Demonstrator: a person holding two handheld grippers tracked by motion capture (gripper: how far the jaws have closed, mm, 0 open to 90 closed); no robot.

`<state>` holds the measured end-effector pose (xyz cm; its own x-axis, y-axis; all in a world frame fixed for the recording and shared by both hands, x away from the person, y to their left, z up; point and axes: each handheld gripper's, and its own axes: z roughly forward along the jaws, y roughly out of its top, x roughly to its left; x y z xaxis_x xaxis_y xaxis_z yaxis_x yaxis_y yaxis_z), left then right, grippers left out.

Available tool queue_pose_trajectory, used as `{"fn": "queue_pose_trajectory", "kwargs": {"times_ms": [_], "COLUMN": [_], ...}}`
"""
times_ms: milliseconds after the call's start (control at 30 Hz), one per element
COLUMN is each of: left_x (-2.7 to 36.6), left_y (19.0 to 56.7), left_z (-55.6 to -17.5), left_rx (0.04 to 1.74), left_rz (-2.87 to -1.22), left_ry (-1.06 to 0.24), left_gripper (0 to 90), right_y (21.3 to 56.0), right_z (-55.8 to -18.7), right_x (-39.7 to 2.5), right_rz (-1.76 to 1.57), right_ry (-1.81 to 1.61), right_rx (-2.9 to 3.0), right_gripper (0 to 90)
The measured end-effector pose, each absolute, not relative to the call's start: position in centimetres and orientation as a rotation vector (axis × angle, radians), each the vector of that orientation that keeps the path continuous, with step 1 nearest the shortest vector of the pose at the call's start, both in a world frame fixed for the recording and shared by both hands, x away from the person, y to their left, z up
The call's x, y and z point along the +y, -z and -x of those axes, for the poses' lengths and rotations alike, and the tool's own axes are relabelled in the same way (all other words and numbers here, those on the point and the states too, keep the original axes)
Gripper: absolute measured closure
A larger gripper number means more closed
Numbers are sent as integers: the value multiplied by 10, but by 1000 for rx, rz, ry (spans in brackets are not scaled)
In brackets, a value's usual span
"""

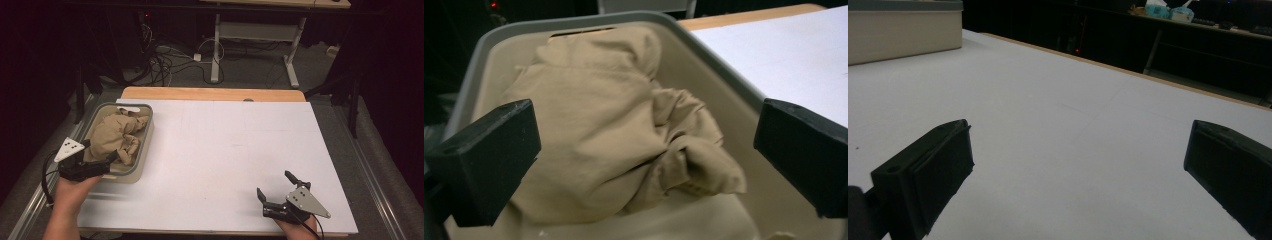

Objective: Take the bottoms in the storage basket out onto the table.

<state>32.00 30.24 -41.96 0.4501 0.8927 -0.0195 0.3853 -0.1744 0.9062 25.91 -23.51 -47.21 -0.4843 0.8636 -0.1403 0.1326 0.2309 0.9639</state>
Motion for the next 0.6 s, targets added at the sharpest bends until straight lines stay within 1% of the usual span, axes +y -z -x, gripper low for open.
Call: {"fn": "queue_pose_trajectory", "kwargs": {"times_ms": [100, 300, 467, 600], "left_x": [313, 333, 340, 341], "left_y": [421, 422, 425, 426], "left_z": [-321, -321, -323, -323], "left_rx": [1131, 1192, 1227, 1223], "left_rz": [-1736, -1720, -1733, -1734], "left_ry": [-653, -678, -695, -686], "left_gripper": [0, 0, 0, 0], "right_y": [472, 472, 473, 472], "right_z": [-259, -259, -260, -259], "right_x": [-235, -235, -234, -234], "right_rz": [-918, -919, -918, -911], "right_ry": [-1304, -1303, -1302, -1301], "right_rx": [1793, 1797, 1802, 1803], "right_gripper": [4, 4, 3, 3]}}
